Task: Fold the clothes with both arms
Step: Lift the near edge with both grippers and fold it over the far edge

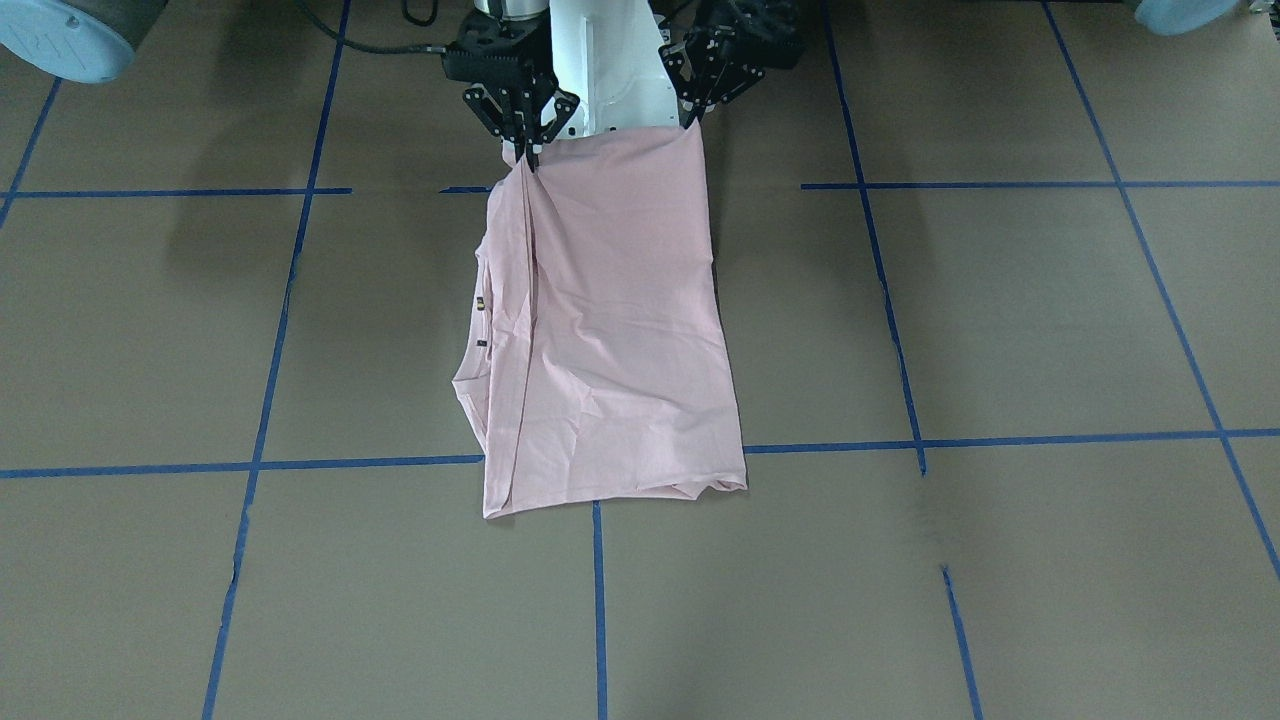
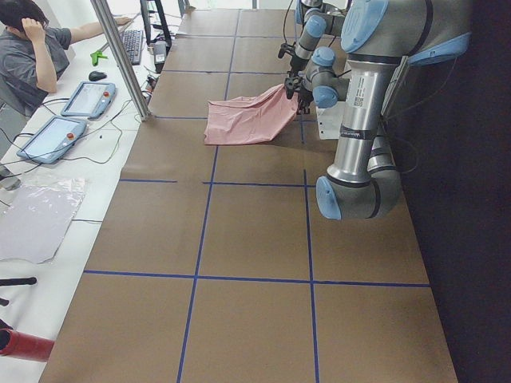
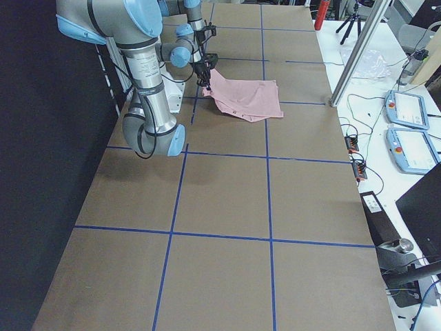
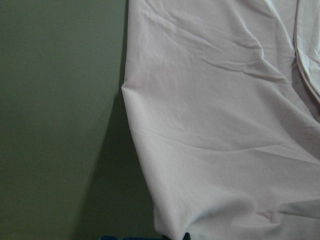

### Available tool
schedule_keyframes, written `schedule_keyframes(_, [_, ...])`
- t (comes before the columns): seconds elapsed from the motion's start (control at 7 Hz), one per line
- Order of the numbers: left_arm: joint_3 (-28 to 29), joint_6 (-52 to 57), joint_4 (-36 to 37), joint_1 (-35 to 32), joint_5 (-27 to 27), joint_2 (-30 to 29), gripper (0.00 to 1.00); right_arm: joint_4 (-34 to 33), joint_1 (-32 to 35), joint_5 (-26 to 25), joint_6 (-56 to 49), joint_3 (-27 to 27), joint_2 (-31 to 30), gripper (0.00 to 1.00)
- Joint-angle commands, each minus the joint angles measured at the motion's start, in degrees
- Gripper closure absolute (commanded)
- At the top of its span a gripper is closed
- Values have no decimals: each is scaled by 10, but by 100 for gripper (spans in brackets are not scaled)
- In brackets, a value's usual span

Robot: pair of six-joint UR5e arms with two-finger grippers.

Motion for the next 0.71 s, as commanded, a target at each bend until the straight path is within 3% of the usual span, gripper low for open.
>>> schedule_keyframes(0.0, [-89, 1, 65, -6, -35, -2, 100, -47, -8, 6, 3, 52, 2, 100])
schedule_keyframes(0.29, [-63, 2, 64, -5, -31, -5, 100, -46, -9, 5, 2, 38, 2, 100])
schedule_keyframes(0.57, [19, 47, 63, -48, -30, -62, 100, -40, -7, 0, -8, 5, 15, 100])
